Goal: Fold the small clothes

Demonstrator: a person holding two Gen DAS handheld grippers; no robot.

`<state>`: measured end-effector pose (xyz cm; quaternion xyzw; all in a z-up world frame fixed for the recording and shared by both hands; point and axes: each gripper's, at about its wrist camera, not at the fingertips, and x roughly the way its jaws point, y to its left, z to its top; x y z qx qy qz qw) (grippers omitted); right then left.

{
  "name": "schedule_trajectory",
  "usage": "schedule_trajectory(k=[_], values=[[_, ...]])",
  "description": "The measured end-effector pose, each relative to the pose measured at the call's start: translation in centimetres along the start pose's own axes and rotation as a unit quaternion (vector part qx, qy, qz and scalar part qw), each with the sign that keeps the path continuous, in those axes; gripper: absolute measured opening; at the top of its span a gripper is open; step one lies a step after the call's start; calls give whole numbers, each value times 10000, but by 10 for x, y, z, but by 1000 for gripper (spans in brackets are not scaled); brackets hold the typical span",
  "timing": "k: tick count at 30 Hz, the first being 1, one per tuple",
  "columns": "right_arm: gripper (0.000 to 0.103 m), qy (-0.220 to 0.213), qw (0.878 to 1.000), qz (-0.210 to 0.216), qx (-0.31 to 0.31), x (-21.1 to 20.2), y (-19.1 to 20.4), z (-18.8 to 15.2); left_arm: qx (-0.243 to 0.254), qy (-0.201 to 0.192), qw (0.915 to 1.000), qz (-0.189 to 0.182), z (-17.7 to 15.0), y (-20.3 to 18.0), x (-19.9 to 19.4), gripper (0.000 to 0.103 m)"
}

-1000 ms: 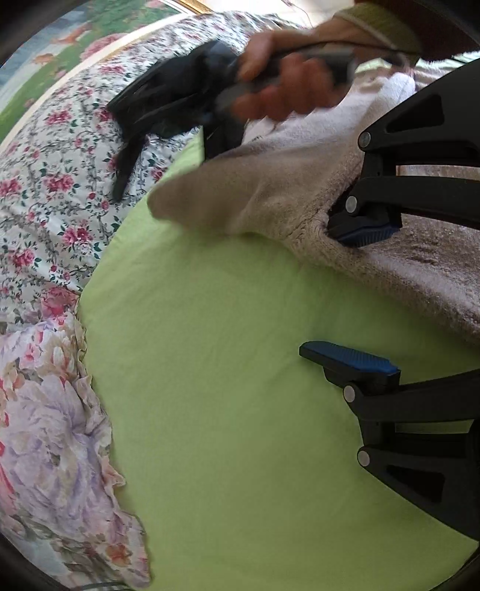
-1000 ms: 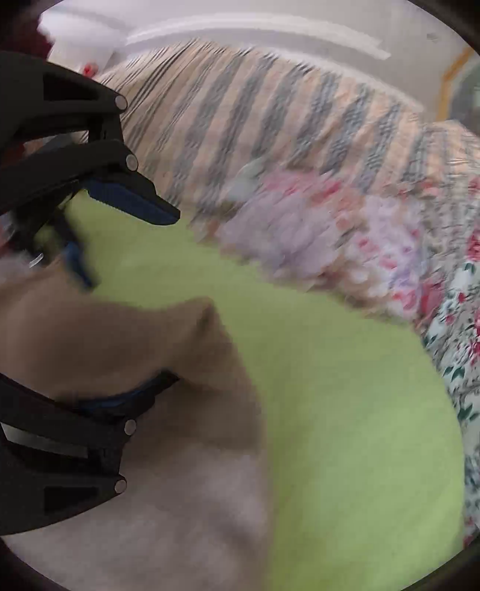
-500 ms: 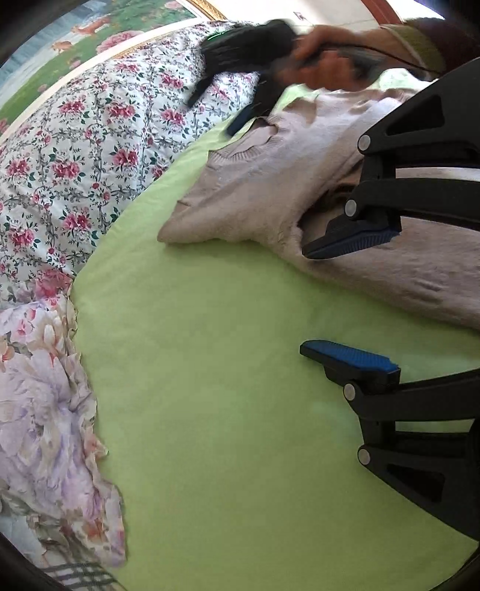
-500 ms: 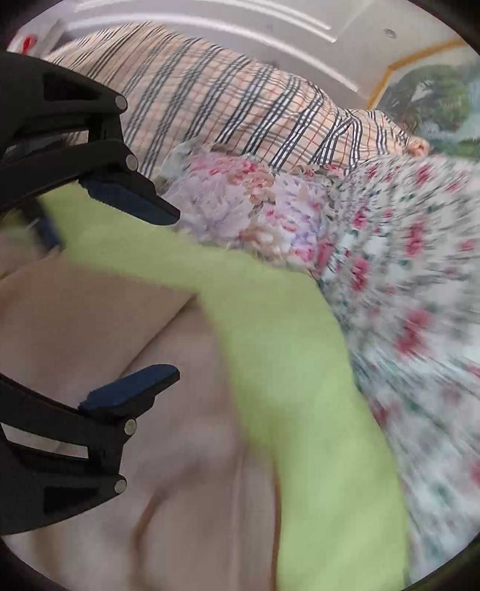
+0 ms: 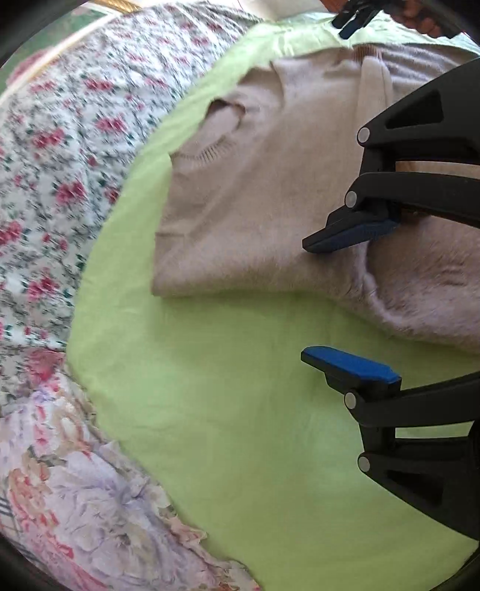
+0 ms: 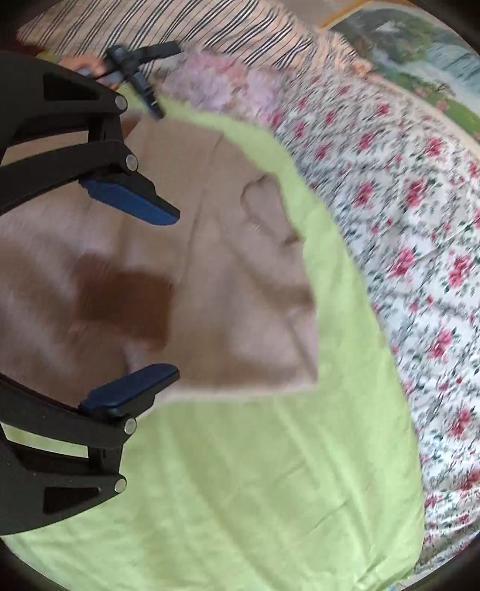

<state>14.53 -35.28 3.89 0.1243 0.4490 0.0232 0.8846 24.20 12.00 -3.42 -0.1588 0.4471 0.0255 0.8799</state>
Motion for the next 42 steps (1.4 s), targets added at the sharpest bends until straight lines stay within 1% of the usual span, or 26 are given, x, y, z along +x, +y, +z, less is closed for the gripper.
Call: schedule_trajectory(k=[1, 2, 3, 4, 5, 7, 9, 10, 11, 13, 14, 15, 16, 18, 21, 23, 24, 26, 27, 28, 32, 35, 39, 41, 42], values=[[65, 114, 9999, -16, -33, 5, -1, -2, -11, 29, 10000, 31, -1, 2, 4, 55], [53, 257, 9996, -40, -53, 12, 0, -4, -17, 70, 9999, 70, -2, 3, 8, 55], [43, 431, 9990, -85, -73, 22, 2, -7, -25, 99, 9999, 97, -4, 3, 11, 55], [19, 520, 9984, -186, -120, 28, 5, -8, -16, 97, 9999, 123, -5, 4, 13, 55], [9, 546, 9981, -216, -193, 30, 10, -8, 10, 78, 9998, 155, -6, 3, 13, 55], [8, 154, 9991, -124, -372, 14, 21, -4, 65, 69, 9996, 257, -7, 2, 12, 55], [8, -386, 9973, -177, -591, -8, 34, 5, 104, 62, 9992, 371, -7, 1, 12, 56], [8, -498, 9967, -266, -589, -11, 34, 7, 118, 60, 9989, 444, -7, 0, 13, 57], [8, -462, 9965, -374, -596, -8, 33, 7, 130, 61, 9987, 483, -8, -1, 15, 57], [8, -83, 9947, -757, -698, 19, 26, 5, 182, 25, 9980, 608, -8, -4, 16, 59], [10, 37, 9943, -840, -658, 27, 22, 3, 219, 7, 9975, 666, -9, -6, 16, 59], [10, 271, 9936, -951, -548, 40, 14, -2, 244, -8, 9974, 685, -9, -7, 16, 59], [11, 301, 9942, -914, -488, 42, 10, -5, 259, -17, 9973, 691, -10, -6, 15, 59], [14, 173, 9955, -840, -394, 34, 8, -7, 261, 0, 9975, 661, -11, -4, 12, 59], [16, 27, 9970, -727, -265, 12, 9, -8, 255, 38, 9976, 649, -13, -3, 1, 59], [18, -80, 9982, -523, -285, -6, 11, -13, 264, 61, 9976, 637, -20, -3, -12, 59], [20, -145, 9987, -389, -297, -16, 14, -17, 279, 86, 9977, 618, -26, -2, -22, 57], [39, -228, 9990, -190, -322, -30, 19, -25, 323, 99, 9981, 521, -41, -5, -38, 57], [43, -278, 9990, -54, -341, -38, 22, -31, 351, 110, 9986, 390, -52, -5, -49, 57], [45, -301, 9989, -14, -354, -43, 24, -37, 381, 136, 9987, 307, -61, -5, -57, 57], [45, -281, 9989, 195, -316, -62, 30, -64, 469, 328, 9983, 84, -101, 0, -85, 57], [45, -299, 9986, 307, -318, -73, 31, -84, 414, 397, 9984, 11, -128, 7, -104, 59], [45, -254, 9980, 479, -324, -84, 31, -109, 349, 615, 9972, -224, -163, 18, -125, 62], [45, -202, 9975, 541, -403, -90, 31, -121, 392, 773, 9955, -386, -183, 22, -133, 67], [45, -158, 9972, 533, -503, -94, 32, -129, 424, 870, 9942, -476, -195, 24, -137, 72]])
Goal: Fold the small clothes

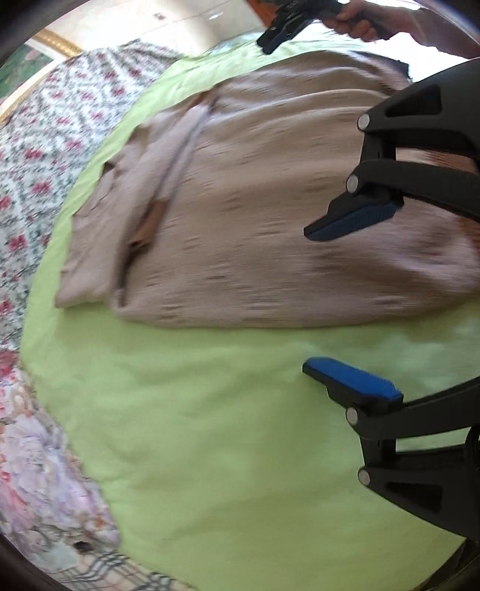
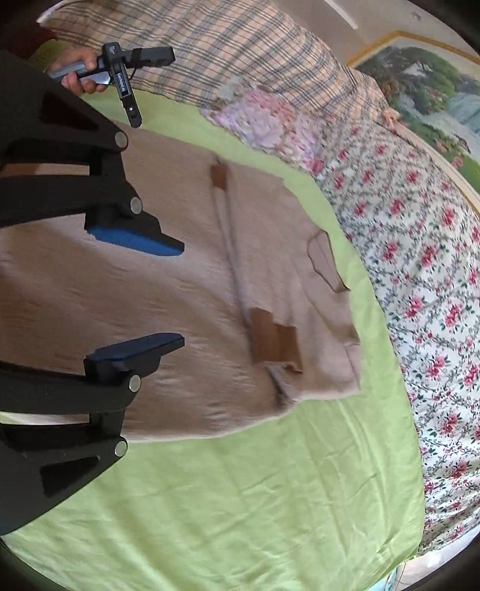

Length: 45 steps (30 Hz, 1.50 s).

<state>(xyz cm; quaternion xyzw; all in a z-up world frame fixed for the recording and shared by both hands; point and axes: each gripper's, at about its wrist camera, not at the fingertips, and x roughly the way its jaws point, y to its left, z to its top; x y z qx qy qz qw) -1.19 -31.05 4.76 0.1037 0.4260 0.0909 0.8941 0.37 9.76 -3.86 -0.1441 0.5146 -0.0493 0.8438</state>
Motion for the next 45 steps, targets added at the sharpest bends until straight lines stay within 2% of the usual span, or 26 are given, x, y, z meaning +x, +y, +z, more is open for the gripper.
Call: schedule_trajectory(k=[4, 6, 8, 10, 11, 12, 13, 16, 19, 21, 23, 24, 25, 26, 31, 34, 35, 37, 38, 40, 42, 44, 45], values=[[45, 149, 9996, 210, -142, -18, -2, -26, 2, 11, 9994, -345, -38, 5, -13, 75], [45, 277, 9988, 400, -37, -30, -9, -40, -56, 82, 9976, -680, -50, 4, -16, 75], [46, 318, 9988, 380, 5, -40, -17, -50, -83, 150, 9942, -1060, -62, -1, -17, 74], [46, 345, 9990, 296, 30, -48, -24, -59, 18, 86, 9934, -1140, -73, -11, -16, 72], [46, 364, 9989, 266, 108, -54, -32, -66, 89, 15, 9936, -1122, -77, -14, -18, 68], [46, 373, 9987, 286, 186, -58, -36, -70, 180, -7, 9924, -1216, -82, -18, -19, 51], [46, 384, 9982, 347, 289, -62, -41, -75, 188, 21, 9914, -1294, -85, -20, -18, 41], [46, 518, 9945, 592, 691, -65, -58, -96, -51, 25, 9864, -1646, -94, -11, -16, 41], [46, 665, 9911, 816, 811, -59, -61, -109, -269, 93, 9806, -1941, -91, -3, -11, 44], [46, 610, 9894, 1009, 847, -51, -58, -112, -283, 153, 9798, -1971, -87, -2, -8, 44], [46, 597, 9876, 1149, 885, -42, -55, -112, -172, 121, 9808, -1939, -84, -7, -8, 39], [45, 607, 9878, 1174, 824, -37, -50, -109, -99, 65, 9826, -1854, -83, -9, -9, 23], [31, 636, 9880, 1192, 745, -35, -46, -109, -58, 50, 9843, -1765, -83, -8, -9, 9], [9, 682, 9873, 1232, 741, -34, -46, -109, -73, 51, 9848, -1735, -82, -7, -9, 8], [8, 499, 9862, 1308, 889, -65, -70, -108, -157, -231, 9831, -1811, -86, 8, -33, 6], [8, 599, 9858, 1255, 938, -62, -78, -110, -131, -95, 9836, -1798, -86, 10, -29, 8], [13, 675, 9852, 1238, 975, -57, -77, -110, -161, 34, 9835, -1801, -86, 9, -23, 11], [14, 828, 9853, 1126, 980, -50, -75, -112, -141, 247, 9837, -1777, -87, 8, -13, 18], [15, 889, 9847, 1157, 950, -49, -74, -114, -87, 311, 9834, -1787, -88, 6, -11, 21], [20, 946, 9830, 1286, 905, -50, -74, -118, -3, 424, 9802, -1932, -89, 2, -9, 36], [26, 990, 9798, 1454, 954, -50, -73, -122, 97, 441, 9783, -2024, -90, -3, -9, 42], [27, 1042, 9769, 1605, 950, -45, -68, -127, 309, 373, 9786, -2001, -91, -10, -8, 35], [26, 1034, 9767, 1644, 916, -43, -65, -127, 478, 347, 9787, -1967, -92, -17, -7, 7]])
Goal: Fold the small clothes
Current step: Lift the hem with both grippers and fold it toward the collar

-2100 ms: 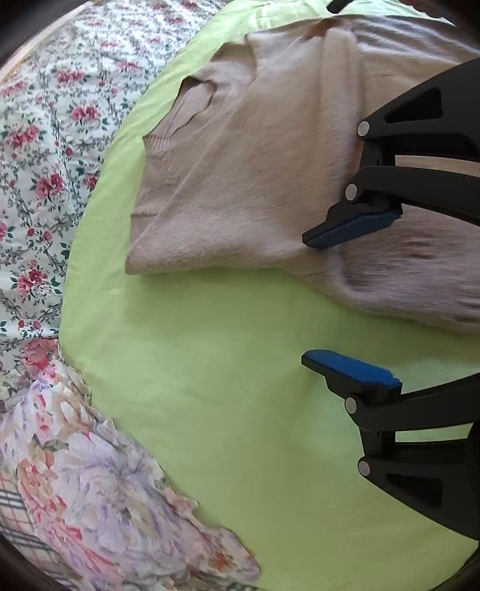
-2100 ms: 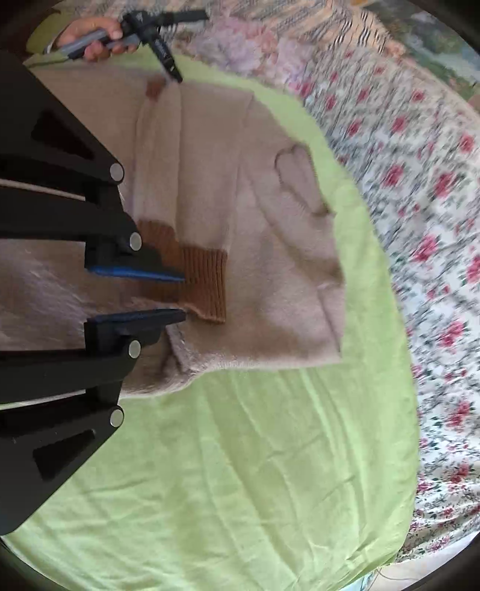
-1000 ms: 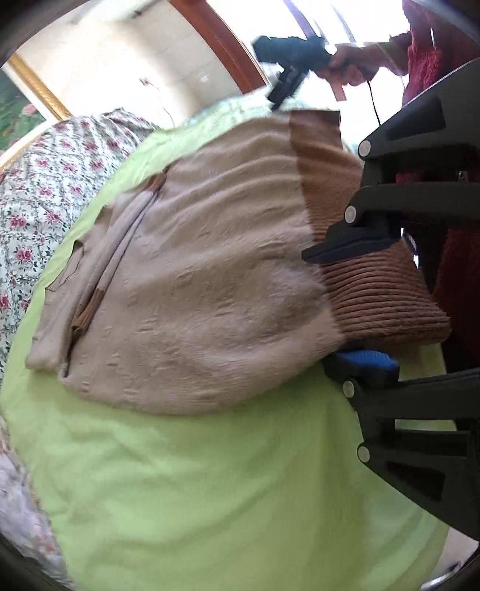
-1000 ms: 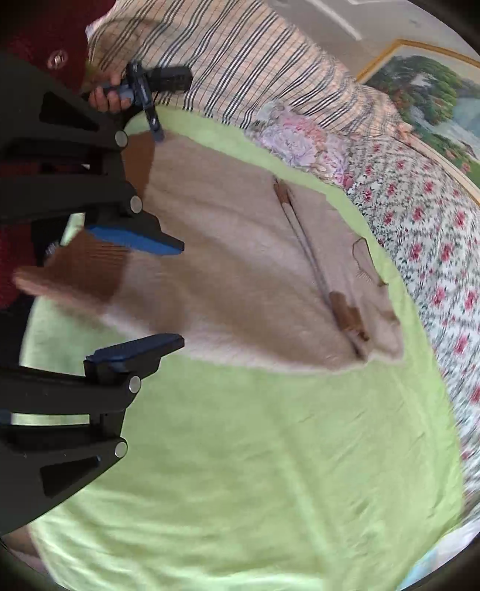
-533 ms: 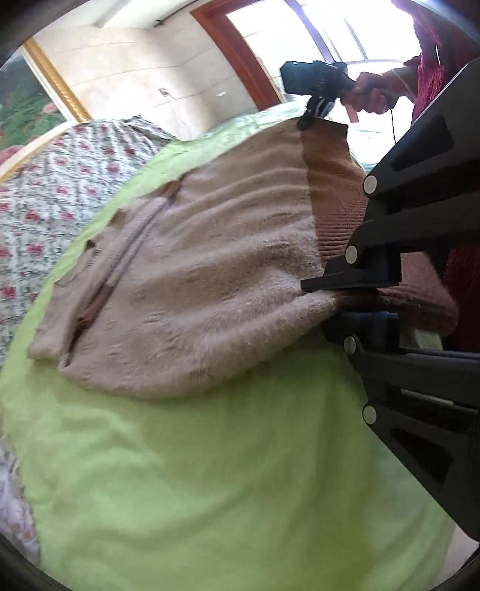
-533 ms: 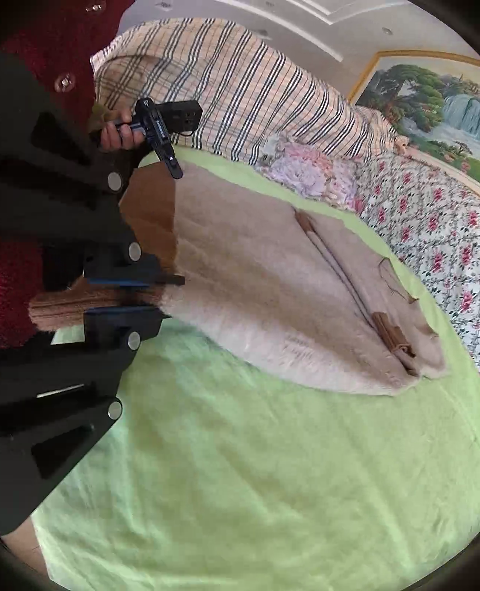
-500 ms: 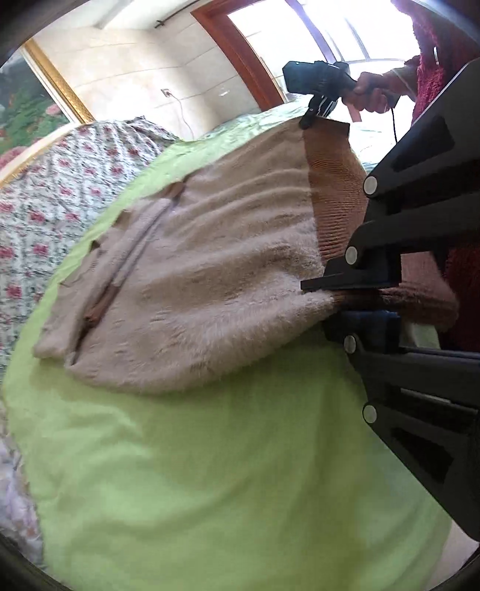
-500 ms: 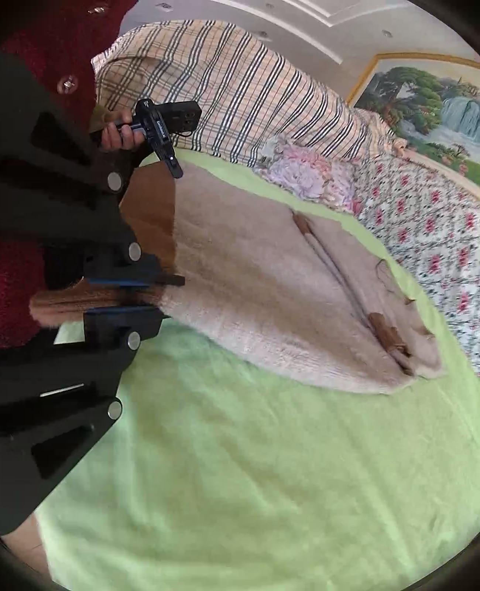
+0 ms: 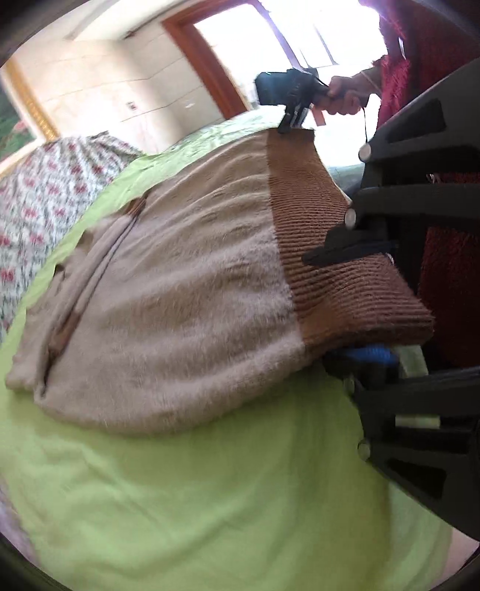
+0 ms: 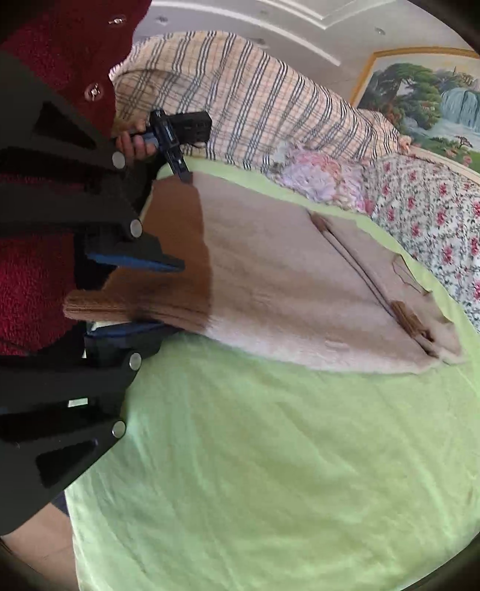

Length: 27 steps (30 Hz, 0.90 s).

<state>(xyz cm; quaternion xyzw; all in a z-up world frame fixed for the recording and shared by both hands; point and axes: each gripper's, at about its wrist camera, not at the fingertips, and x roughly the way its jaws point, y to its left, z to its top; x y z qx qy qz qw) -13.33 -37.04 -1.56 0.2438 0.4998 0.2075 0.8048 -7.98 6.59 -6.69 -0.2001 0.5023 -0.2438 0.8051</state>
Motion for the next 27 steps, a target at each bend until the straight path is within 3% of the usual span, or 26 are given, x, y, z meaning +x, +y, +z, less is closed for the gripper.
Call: schedule_trajectory(k=[1, 2, 7, 12, 17, 21, 27], values=[[10, -45, 10000, 73, -38, 1, 3, 0, 70, 19, 10000, 23, -1, -4, 3, 6], [8, -71, 9999, 133, -39, 0, 4, -1, 130, -24, 9999, 57, -2, -7, 2, 6], [8, -616, 9967, 521, -106, -22, 12, 12, 17, -506, 9987, -85, 4, -6, -23, 5], [8, -1141, 9893, 798, -430, -39, 37, 54, -130, -1210, 9921, -292, 43, -8, -53, 5], [8, -1633, 9804, 904, -630, -42, 46, 118, 124, -1924, 9807, -342, 111, -16, -65, 5], [8, -1862, 9771, 746, -703, -27, 48, 180, 278, -2294, 9729, -114, 185, -27, -56, 5], [8, -1893, 9801, 179, -577, 12, 41, 273, 36, -2307, 9730, 88, 287, -21, -25, 5]])
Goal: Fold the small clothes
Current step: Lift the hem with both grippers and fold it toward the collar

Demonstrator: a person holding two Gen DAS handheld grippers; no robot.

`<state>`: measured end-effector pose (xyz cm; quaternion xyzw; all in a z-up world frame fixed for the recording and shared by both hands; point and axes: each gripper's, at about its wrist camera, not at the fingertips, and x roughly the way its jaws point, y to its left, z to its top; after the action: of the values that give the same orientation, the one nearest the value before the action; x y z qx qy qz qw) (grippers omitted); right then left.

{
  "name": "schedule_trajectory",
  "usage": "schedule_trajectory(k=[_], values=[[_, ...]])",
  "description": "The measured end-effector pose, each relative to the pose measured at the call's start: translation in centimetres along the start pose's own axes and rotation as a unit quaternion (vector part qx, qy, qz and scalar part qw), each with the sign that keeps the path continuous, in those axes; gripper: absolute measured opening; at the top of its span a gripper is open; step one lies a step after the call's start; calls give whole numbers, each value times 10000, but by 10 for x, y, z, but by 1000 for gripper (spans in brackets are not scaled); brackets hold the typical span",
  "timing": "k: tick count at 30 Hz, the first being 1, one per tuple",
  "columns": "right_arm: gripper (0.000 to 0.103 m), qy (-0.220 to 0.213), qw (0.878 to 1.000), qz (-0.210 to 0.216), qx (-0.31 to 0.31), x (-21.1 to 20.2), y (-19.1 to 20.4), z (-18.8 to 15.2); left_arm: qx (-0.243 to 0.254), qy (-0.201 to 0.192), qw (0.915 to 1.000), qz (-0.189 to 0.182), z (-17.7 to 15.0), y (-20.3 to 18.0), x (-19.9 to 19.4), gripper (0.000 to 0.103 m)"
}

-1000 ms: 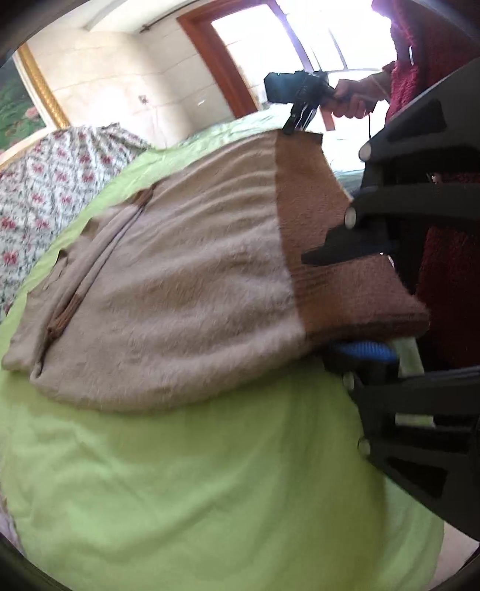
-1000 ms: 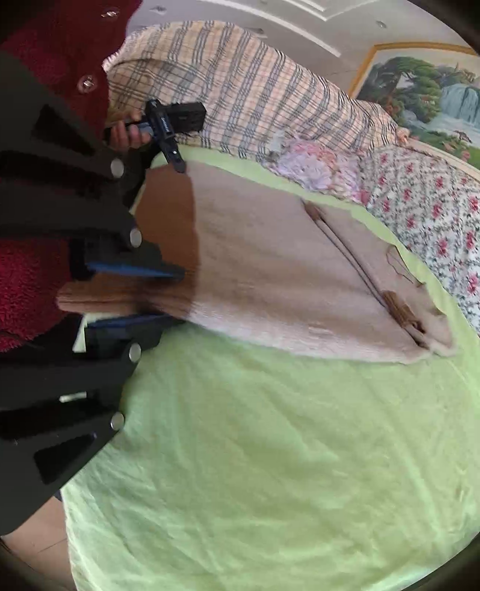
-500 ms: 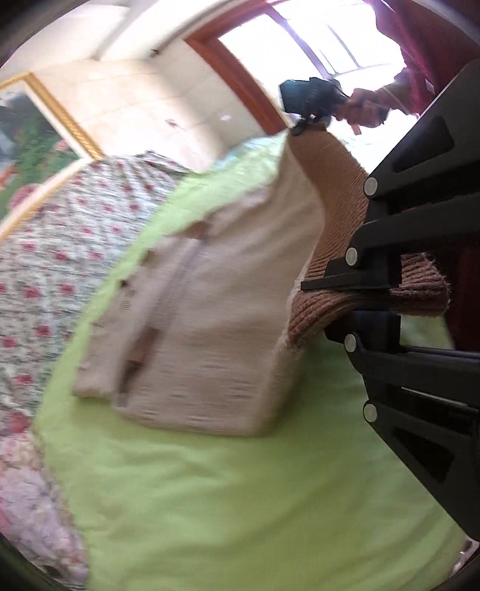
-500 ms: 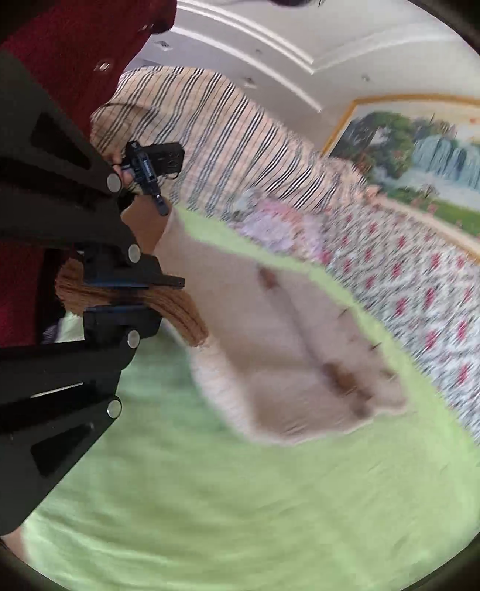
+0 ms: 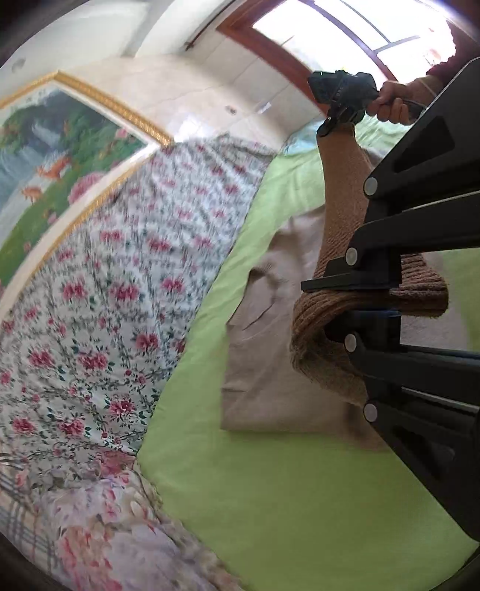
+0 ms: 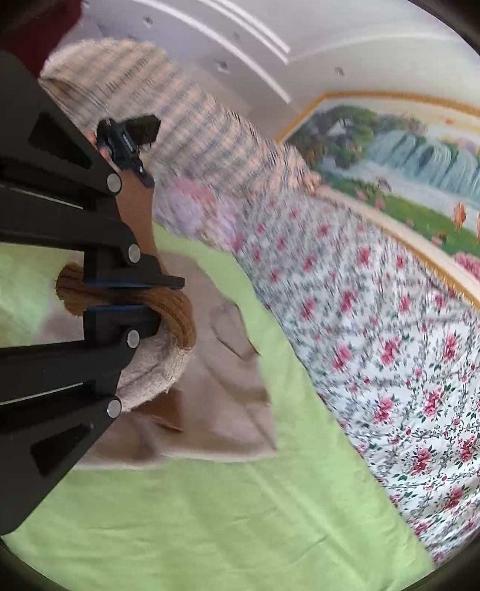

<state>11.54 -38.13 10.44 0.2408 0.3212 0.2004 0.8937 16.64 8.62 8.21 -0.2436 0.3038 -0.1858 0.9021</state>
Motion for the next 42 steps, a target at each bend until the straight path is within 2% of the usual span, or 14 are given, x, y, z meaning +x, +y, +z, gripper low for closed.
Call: schedule_trajectory(k=[5, 12, 16, 19, 22, 25, 27, 30, 32, 34, 35, 38, 41, 42], values=[[8, 218, 9973, -683, 175, 69, -35, 37, -136, 225, 9992, 305, 34, 20, 75, 5], [8, 723, 9870, -1394, 352, 132, -82, 33, -598, 774, 9922, 768, 31, 76, 157, 6], [11, 845, 9848, -1401, 576, 134, -93, 27, -863, 929, 9896, 684, 20, 88, 165, 15], [32, 570, 9870, -1347, 673, 103, -85, 24, -974, 966, 9898, 392, 9, 80, 145, 40], [37, 340, 9927, -1131, 244, 76, -52, 12, -634, 1101, 9919, 77, -13, 48, 127, 43], [37, 1264, 9887, -608, -536, 99, -8, -14, -288, 1488, 9876, -402, -34, 10, 139, 51], [37, 2111, 9681, -558, -1230, 136, 21, -36, 51, 1901, 9802, -556, -45, -15, 163, 51], [37, 2860, 9408, -778, -1648, 183, 27, -51, 716, 2261, 9715, -53, -50, -35, 197, 49], [31, 3004, 9380, -950, -1447, 208, 8, -41, 761, 2344, 9692, 15, -42, -28, 215, 41], [25, 2835, 9433, -1145, -1291, 216, -10, -22, 711, 2306, 9704, 56, -23, -13, 224, 22], [18, 2671, 9464, -1366, -1199, 219, -20, -9, 675, 2246, 9720, 118, -13, -3, 227, 20], [10, 1983, 9580, -1957, -674, 216, -55, 27, 650, 1825, 9768, 917, 18, 32, 228, 16], [9, 1107, 9660, -2335, -124, 193, -81, 48, 167, 1477, 9839, 996, 37, 71, 220, 6], [9, 848, 9724, -2166, 162, 182, -89, 50, 34, 1361, 9862, 941, 38, 79, 214, 4]])
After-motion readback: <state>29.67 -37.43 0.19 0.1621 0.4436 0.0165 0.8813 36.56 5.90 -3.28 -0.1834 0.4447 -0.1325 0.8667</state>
